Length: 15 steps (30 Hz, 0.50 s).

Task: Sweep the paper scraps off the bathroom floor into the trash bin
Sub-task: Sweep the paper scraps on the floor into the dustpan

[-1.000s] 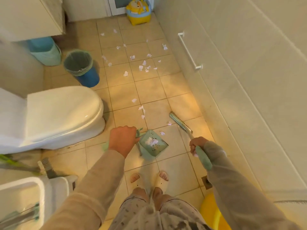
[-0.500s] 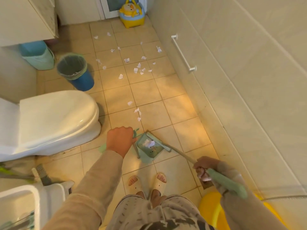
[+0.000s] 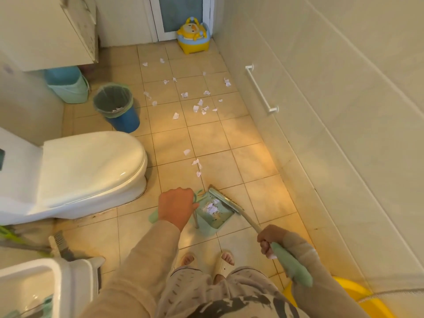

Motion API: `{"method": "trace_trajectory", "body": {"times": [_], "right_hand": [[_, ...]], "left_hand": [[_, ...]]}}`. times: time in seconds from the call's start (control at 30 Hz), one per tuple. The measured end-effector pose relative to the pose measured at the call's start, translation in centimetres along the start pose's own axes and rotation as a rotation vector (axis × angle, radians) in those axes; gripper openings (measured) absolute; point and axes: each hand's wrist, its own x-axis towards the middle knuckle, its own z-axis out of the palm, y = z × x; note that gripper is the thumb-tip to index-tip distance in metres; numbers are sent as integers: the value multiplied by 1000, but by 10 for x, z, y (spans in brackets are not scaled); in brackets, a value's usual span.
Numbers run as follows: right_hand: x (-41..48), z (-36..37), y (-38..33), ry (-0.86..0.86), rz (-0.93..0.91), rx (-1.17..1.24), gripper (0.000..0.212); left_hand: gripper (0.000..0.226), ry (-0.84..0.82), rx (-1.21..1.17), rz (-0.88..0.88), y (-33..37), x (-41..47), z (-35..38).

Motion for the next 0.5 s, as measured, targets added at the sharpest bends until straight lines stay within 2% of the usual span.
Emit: {"method": "trace_trajectory", "body": {"times": [0.13, 0.23, 0.37, 0.5], "right_hand": [[6, -18, -16, -67, -26, 276, 30], [9, -22, -32, -111, -42, 376, 26], [12, -34, -66, -127, -71, 300, 29], [21, -61, -120, -122, -101, 179, 22]], "left_hand": [[32, -21, -90, -66, -10, -4, 6], [34, -8, -126, -148, -24, 0, 7], [38, 20, -134, -261, -42, 15, 4], [39, 16, -148, -390, -46, 35, -1]]}}
